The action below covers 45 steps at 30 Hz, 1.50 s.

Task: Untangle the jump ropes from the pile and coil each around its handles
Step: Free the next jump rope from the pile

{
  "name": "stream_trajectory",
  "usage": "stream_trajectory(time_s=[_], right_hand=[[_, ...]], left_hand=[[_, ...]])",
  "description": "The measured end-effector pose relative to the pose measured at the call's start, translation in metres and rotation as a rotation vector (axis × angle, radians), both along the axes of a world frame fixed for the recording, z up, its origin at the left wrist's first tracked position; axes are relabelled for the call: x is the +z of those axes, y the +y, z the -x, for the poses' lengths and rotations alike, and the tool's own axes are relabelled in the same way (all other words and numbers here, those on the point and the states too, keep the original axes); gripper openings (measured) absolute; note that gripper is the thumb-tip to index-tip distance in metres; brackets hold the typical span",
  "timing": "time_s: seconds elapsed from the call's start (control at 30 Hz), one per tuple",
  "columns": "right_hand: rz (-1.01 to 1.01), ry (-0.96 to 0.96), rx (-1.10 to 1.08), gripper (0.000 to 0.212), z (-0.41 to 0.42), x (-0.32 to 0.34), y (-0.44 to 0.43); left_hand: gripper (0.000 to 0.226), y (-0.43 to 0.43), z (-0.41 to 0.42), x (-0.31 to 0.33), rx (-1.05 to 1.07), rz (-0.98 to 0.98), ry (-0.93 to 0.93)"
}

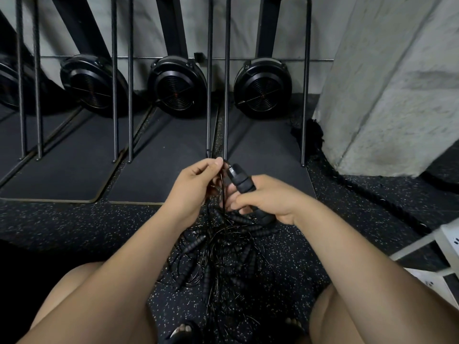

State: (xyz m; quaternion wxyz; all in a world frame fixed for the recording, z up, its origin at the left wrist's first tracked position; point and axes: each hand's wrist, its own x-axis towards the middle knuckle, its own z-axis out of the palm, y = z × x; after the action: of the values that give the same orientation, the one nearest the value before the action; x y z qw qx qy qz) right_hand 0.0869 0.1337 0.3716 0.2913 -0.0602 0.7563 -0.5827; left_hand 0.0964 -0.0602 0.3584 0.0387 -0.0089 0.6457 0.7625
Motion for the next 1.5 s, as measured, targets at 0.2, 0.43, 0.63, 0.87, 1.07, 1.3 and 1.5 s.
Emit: stream_trajectory(time_s=[0.2,0.43,0.63,0.87,1.07,1.3,1.5], right_hand=[[0.077,0.014,0.062,0.034,-0.009,0.005,-0.009],[0.343,0.060,-0.102,0.021,-0.004,0.034,0.011],[0.540,0.100,-0.458,0.026,0.018,0.040,0.039],[0.498,0.000,-0.563,0.035,0.027,0.032,0.056],[0.147,0.006,-0.268,0.027,0.016,0.024,0.040],[-0.202,0.167,-0.075,0.013,0.005,0.007,0.015],[-0.349,0.339,-0.104,0.014,0.007,0.002,0.009]], left_hand=[[0.034,-0.004,0.005,-0.002,0.073,-0.034,-0.051],[0.069,0.009,-0.009,-0.010,-0.134,0.253,-0.227],[0.052,0.026,-0.027,-0.017,-0.486,0.314,-0.174],[0.008,0.027,-0.025,-0.022,-0.415,0.447,0.141],[0.011,0.021,-0.015,-0.013,-0.266,0.307,0.170],[0.009,0.011,-0.008,-0.007,-0.079,0.070,0.122],[0.007,0.005,0.000,-0.009,0.007,-0.123,0.056]])
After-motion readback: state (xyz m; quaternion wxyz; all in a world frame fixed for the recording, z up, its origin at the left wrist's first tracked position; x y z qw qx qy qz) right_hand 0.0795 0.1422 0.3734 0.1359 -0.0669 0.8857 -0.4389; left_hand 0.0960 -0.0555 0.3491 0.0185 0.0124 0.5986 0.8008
